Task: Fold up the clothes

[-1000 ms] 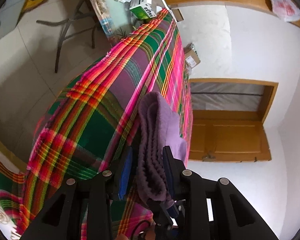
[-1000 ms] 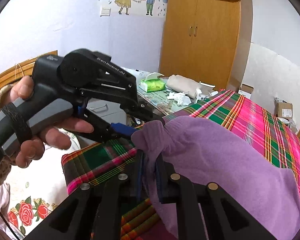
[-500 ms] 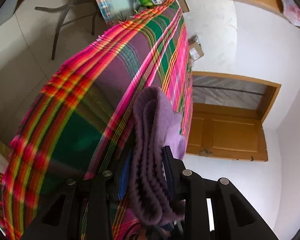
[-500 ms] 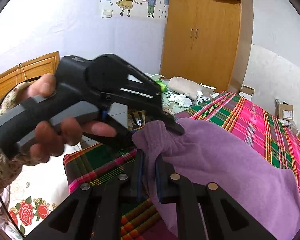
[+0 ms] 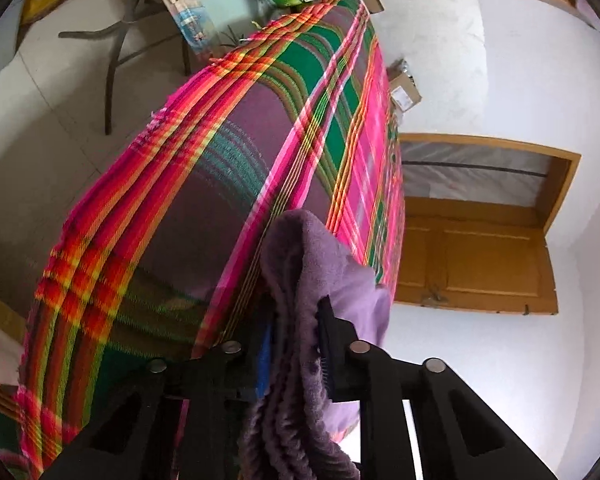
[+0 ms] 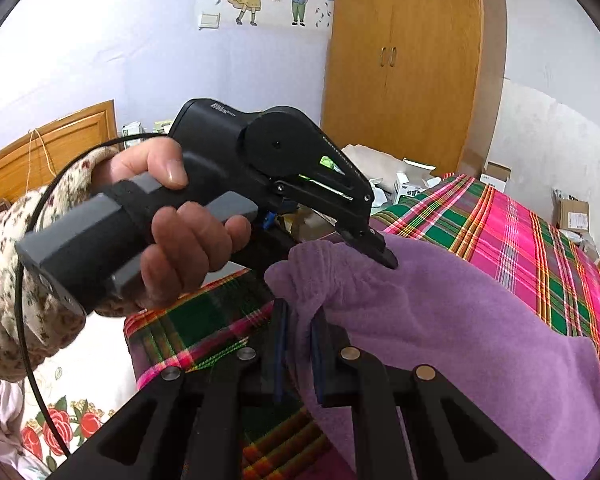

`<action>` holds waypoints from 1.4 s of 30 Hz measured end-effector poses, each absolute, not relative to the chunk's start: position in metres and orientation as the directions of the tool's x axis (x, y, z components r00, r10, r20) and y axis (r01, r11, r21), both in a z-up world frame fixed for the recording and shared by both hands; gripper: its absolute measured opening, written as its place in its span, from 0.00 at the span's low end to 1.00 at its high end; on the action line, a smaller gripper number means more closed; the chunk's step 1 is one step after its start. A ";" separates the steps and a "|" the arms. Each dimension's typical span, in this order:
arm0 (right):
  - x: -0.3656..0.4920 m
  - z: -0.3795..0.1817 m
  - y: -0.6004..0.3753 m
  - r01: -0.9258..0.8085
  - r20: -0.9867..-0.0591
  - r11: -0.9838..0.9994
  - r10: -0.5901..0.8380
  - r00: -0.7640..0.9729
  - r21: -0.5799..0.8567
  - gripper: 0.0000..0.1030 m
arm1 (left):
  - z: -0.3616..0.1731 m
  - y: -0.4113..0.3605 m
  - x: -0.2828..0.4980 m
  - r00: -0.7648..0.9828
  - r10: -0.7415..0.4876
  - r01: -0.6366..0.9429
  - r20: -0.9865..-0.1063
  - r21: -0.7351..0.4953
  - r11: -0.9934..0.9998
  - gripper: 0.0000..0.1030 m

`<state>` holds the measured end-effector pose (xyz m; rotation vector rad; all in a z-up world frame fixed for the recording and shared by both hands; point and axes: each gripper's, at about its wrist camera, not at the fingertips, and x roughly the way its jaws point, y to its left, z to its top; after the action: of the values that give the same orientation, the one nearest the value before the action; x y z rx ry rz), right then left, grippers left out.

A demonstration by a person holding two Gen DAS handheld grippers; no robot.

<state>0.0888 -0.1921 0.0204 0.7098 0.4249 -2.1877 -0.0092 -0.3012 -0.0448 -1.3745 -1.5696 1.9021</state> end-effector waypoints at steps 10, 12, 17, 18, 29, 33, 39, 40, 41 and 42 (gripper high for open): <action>0.085 0.034 -0.208 0.767 -0.588 -0.639 -0.601 -0.542 -0.054 0.10 | -0.021 -0.315 -0.002 -0.552 0.689 0.239 -0.471 -0.880 -0.410 0.16; 0.084 0.037 -0.212 0.769 -0.578 -0.637 -0.608 -0.544 -0.053 0.10 | -0.019 -0.320 0.000 -0.561 0.675 0.233 -0.480 -0.874 -0.427 0.16; 0.082 0.021 -0.214 0.777 -0.621 -0.629 -0.597 -0.508 -0.030 0.10 | -0.026 -0.318 -0.003 -0.551 0.662 0.252 -0.508 -0.858 -0.448 0.16; 0.081 0.018 -0.214 0.777 -0.630 -0.630 -0.593 -0.501 -0.025 0.10 | -0.024 -0.316 -0.003 -0.552 0.660 0.249 -0.509 -0.856 -0.452 0.16; 0.087 0.029 -0.177 0.776 -0.569 -0.630 -0.654 -0.499 0.043 0.09 | 0.000 -0.296 0.000 -0.564 0.640 0.205 -0.522 -0.839 -0.505 0.16; 0.093 0.040 -0.155 0.765 -0.527 -0.642 -0.669 -0.524 0.053 0.09 | 0.021 -0.279 0.002 -0.570 0.644 0.163 -0.510 -0.839 -0.520 0.16; 0.106 0.053 -0.122 0.739 -0.483 -0.672 -0.662 -0.573 0.045 0.08 | 0.047 -0.242 -0.001 -0.552 0.667 0.097 -0.501 -0.833 -0.545 0.16; 0.107 0.055 -0.115 0.733 -0.475 -0.678 -0.660 -0.581 0.046 0.08 | 0.049 -0.236 -0.002 -0.549 0.670 0.090 -0.500 -0.833 -0.546 0.16; 0.108 0.057 -0.112 0.728 -0.470 -0.684 -0.659 -0.588 0.047 0.08 | 0.051 -0.231 -0.003 -0.545 0.674 0.083 -0.498 -0.833 -0.548 0.16; 0.110 0.059 -0.109 0.723 -0.464 -0.689 -0.657 -0.594 0.049 0.08 | 0.053 -0.225 -0.004 -0.542 0.678 0.077 -0.497 -0.832 -0.549 0.16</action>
<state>0.1102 -0.1086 0.0590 0.5835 0.1841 -2.2640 -0.0045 -0.2254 0.0533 -1.2218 -1.2108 2.1403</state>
